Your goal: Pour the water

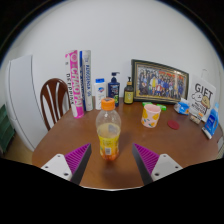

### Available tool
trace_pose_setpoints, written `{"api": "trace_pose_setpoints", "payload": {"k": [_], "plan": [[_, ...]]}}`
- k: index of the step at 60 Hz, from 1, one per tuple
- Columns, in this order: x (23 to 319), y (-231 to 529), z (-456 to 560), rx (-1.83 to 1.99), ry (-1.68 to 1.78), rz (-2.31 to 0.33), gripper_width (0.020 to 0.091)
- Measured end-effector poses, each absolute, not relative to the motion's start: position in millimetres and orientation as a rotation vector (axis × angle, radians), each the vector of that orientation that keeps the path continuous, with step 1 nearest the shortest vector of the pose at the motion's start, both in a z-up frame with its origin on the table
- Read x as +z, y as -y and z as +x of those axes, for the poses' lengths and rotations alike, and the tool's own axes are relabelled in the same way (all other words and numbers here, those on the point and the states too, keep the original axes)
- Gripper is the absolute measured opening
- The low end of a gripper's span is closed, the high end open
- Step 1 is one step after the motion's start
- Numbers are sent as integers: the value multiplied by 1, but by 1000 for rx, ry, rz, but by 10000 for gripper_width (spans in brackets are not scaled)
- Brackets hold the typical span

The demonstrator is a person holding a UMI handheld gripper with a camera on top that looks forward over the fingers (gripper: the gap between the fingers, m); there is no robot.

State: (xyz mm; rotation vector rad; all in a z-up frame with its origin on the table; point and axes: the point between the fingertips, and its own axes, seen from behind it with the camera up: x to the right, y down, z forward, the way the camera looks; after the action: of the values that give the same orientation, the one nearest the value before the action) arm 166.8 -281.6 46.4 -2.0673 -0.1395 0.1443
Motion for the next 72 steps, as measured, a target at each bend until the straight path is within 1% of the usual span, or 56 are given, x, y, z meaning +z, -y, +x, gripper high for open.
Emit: {"api": "trace_pose_setpoints", "payload": {"k": [6, 9, 11, 20, 22, 23, 25, 26, 27, 28, 30, 31, 32, 33, 35, 39, 42, 47, 56, 60, 65, 72], "plan": [[31, 248, 156, 108, 97, -2033, 855], [25, 233, 154, 92, 83, -2027, 831], [21, 225, 153, 83, 79, -2021, 795], [8, 204, 147, 94, 77, -1992, 579], [9, 202, 146, 95, 85, -1982, 475], [9, 201, 145, 95, 86, -1977, 458], [9, 201, 143, 99, 95, -1973, 449], [9, 199, 141, 95, 102, -1969, 412], [10, 200, 142, 91, 107, -1966, 402], [10, 200, 142, 90, 111, -1965, 407], [10, 200, 143, 90, 108, -1963, 357], [10, 200, 143, 92, 101, -1965, 366], [10, 200, 143, 95, 95, -1967, 314], [10, 200, 143, 98, 89, -1969, 308], [11, 200, 144, 101, 80, -1974, 275], [21, 196, 140, 122, 74, -1978, 269], [36, 191, 133, 166, 61, -1965, 270], [73, 172, 125, 284, -10, -1927, 271], [148, 118, 120, 599, -255, -1818, 270], [173, 92, 126, 771, -375, -1757, 270], [194, 62, 134, 981, -559, -1684, 268], [197, 20, 159, 1271, -844, -1547, 270]]}}
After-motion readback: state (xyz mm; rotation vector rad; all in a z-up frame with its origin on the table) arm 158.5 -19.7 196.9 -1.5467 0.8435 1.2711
